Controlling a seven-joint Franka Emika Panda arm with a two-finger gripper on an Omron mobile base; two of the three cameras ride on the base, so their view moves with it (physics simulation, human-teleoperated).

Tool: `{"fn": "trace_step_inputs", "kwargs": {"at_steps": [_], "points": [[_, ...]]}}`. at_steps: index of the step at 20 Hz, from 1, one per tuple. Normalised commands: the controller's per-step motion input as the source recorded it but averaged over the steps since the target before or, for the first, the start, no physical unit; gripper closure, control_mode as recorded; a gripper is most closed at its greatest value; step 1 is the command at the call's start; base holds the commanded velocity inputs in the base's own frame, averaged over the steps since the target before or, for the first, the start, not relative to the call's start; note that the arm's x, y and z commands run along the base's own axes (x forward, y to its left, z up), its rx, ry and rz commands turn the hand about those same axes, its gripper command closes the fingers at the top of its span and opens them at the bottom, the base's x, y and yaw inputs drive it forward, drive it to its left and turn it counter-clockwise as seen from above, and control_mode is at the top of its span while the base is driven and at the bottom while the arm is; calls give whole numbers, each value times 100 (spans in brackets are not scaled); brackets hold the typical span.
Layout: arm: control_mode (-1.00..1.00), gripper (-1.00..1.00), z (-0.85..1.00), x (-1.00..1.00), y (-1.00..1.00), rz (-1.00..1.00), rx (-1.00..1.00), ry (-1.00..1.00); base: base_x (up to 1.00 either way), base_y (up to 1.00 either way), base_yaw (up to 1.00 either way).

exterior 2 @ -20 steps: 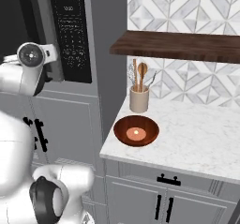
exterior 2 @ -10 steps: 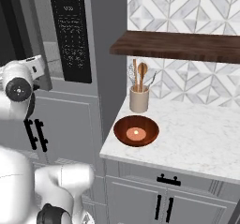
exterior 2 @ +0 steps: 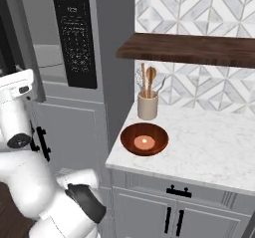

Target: Open the microwave, place the bowl with waffle inside the microwave, then close the microwave door and turn it on.

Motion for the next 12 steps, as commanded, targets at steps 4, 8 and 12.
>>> {"fn": "trace_step_inputs", "kwargs": {"at_steps": [4, 8, 12], "points": [[-100, 100, 0, -100, 100, 27, -54, 53, 0, 0, 0], [-100, 100, 0, -100, 100, 27, -65, 59, 0, 0, 0], [-100, 100, 0, -100, 100, 28, -68, 55, 0, 0, 0]]}}
